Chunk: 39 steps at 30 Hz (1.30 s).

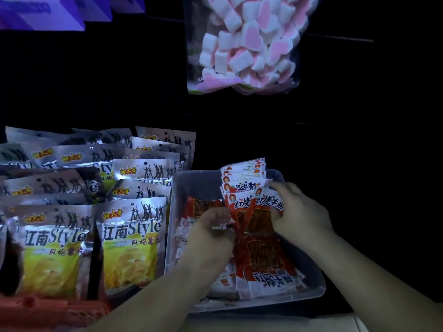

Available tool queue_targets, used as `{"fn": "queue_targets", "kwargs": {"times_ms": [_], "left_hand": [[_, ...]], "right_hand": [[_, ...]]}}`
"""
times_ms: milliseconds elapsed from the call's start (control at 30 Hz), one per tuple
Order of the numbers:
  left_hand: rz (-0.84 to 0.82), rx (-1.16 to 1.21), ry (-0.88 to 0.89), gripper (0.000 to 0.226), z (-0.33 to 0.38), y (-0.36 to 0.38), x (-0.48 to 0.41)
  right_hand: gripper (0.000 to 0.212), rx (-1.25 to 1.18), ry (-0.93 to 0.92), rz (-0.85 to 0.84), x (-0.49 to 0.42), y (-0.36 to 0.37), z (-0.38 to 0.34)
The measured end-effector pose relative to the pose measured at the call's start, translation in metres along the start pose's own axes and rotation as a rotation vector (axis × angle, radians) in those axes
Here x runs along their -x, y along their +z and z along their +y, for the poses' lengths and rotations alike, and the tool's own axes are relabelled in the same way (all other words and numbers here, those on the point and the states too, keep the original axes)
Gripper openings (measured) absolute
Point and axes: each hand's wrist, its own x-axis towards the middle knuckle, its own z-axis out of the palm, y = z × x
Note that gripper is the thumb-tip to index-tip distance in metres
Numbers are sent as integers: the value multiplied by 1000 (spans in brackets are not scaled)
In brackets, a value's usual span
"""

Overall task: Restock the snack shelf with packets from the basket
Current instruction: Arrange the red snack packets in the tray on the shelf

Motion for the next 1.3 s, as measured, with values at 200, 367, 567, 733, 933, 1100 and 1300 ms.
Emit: {"fn": "queue_targets", "kwargs": {"times_ms": [200,367,567,733,933,1100,1300], "left_hand": [[-30,19,9,37,1,-3,-4],[-57,0,-14,32,2,-5,-1],[-72,-121,81,26,9,-5,5],[-111,-147,427,25,37,1,20],[-208,-113,282,35,90,-4,28],[-291,37,81,36,153,0,41],[-239,27,255,46,158,24,74]], "right_hand": [[56,63,117,-39,-31,34,9],[12,39,11,82,-28,34,8],[18,-134,-273,447,-5,1,14],[18,-750,-183,-8,20,-39,13],[28,-1127,141,1,63,-98,13],[23,-1380,263,-210,95,-137,19],[13,-1515,427,-176,113,-155,13]]}}
